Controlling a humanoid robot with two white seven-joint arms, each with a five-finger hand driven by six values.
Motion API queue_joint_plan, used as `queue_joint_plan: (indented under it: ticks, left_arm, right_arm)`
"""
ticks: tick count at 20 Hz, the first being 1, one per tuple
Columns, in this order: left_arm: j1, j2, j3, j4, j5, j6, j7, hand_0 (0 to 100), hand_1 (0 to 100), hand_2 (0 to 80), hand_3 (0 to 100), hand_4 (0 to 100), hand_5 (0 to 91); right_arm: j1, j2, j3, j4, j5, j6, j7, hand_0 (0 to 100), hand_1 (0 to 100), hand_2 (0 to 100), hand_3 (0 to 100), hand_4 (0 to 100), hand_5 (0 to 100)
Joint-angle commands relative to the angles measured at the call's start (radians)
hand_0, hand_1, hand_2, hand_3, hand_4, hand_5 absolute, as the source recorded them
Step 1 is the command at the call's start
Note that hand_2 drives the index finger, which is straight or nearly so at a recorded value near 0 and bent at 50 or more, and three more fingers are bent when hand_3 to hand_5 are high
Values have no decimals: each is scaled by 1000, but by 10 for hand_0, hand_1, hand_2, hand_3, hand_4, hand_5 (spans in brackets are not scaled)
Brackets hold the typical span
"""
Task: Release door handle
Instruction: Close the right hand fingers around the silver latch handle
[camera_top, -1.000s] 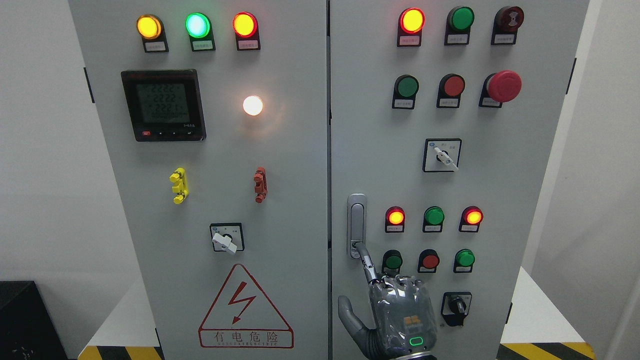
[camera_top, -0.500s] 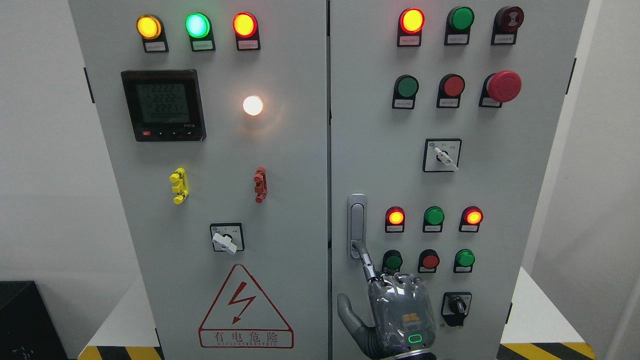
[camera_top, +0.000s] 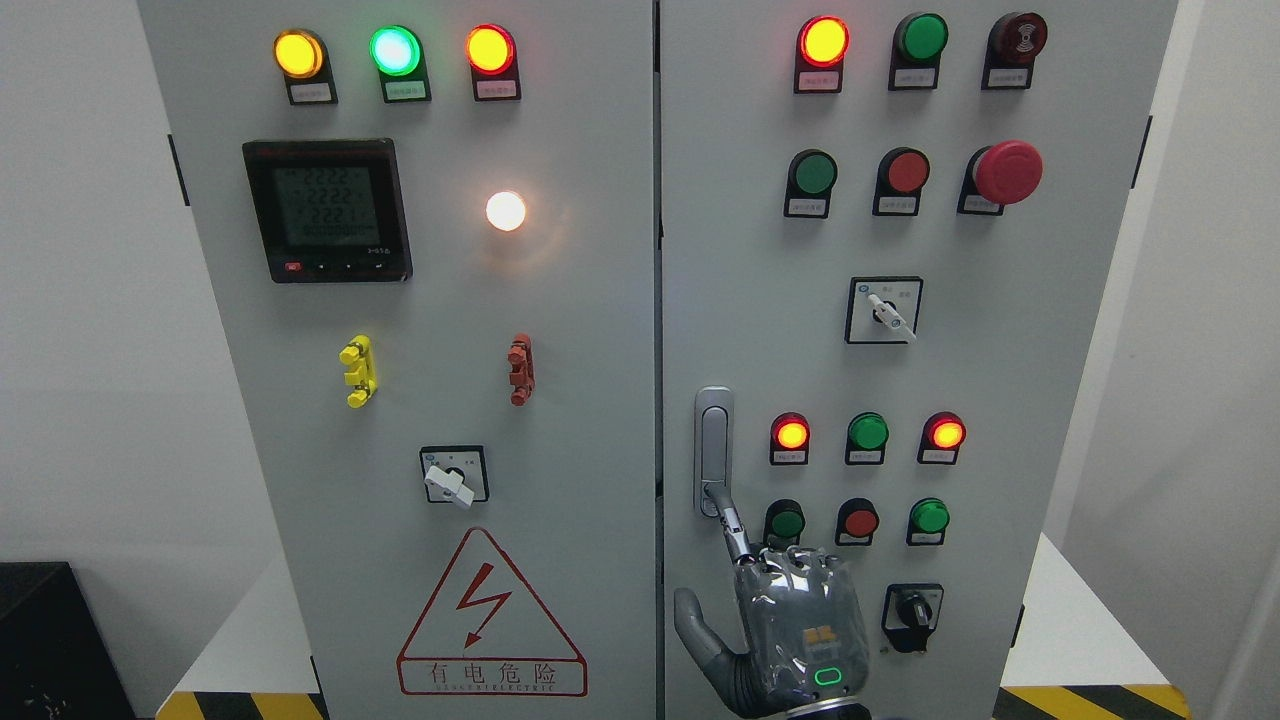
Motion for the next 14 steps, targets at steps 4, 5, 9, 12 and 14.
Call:
queue_joint_plan:
  ticks: [4, 5, 9, 12, 14]
  left_arm:
    - [0, 0, -21, -20, 0, 0, 0, 0, 0, 22, 91, 12, 0]
    - [0, 0, -21, -20, 0, 0, 0, 0, 0, 22, 91, 12, 0]
    - [0, 0, -21, -20, 0, 0, 0, 0, 0, 22, 94, 12, 0]
    - [0, 0, -21, -20, 0, 0, 0, 0, 0, 22, 94, 12, 0]
    - [0, 0, -21, -20, 0, 0, 0, 0, 0, 23, 94, 12, 0]
  right_arm:
    - [-5, 0, -3, 18, 1, 12, 6, 481, 285, 0, 930, 871, 933]
    - [-5, 0, -3, 18, 0, 12, 6, 482, 284, 0, 930, 870, 933]
    - [-5, 0, -3, 20, 1, 12, 6, 482, 283, 0, 931, 870, 933]
    - [-3, 0, -3, 23, 1, 12, 6, 482, 283, 0, 932, 871, 933]
    - [0, 1, -3, 23, 0, 14, 6, 482, 283, 0, 932, 871, 933]
